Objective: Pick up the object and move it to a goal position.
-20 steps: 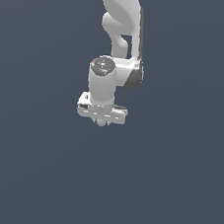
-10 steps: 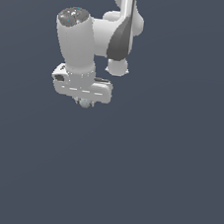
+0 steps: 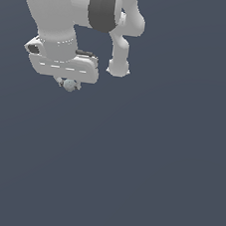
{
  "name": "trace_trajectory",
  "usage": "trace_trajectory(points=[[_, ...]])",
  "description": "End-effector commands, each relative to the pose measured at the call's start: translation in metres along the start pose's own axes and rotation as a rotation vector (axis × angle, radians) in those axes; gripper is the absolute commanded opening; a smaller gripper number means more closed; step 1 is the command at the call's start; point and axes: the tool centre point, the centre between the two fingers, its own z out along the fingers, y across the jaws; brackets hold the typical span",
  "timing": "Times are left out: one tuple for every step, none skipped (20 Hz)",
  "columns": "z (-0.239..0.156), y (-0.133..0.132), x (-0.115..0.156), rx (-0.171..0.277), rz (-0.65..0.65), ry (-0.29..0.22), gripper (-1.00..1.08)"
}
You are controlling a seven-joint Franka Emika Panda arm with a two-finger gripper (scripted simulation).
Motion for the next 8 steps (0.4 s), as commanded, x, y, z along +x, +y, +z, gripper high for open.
trace_trajectory(points=[[-0.012,0.008,0.000,0.000,-0.001,-0.001,-1.00],[-0.015,0.010,0.000,-0.001,-0.001,-0.001,-1.00],[-0.018,0.012,0.000,-0.001,-0.001,-0.001,-1.00],[-0.020,0.013,0.001,-0.001,-0.001,-0.001,-1.00],[-0.022,0.014,0.001,-0.001,-0.001,-0.001,-1.00],[-0.023,0.015,0.001,-0.001,-0.001,-0.001,-1.00],[-0.024,0.016,0.001,-0.001,-0.001,-0.001,-1.00],[-0.024,0.016,0.001,-0.001,-0.001,-0.001,-1.00]])
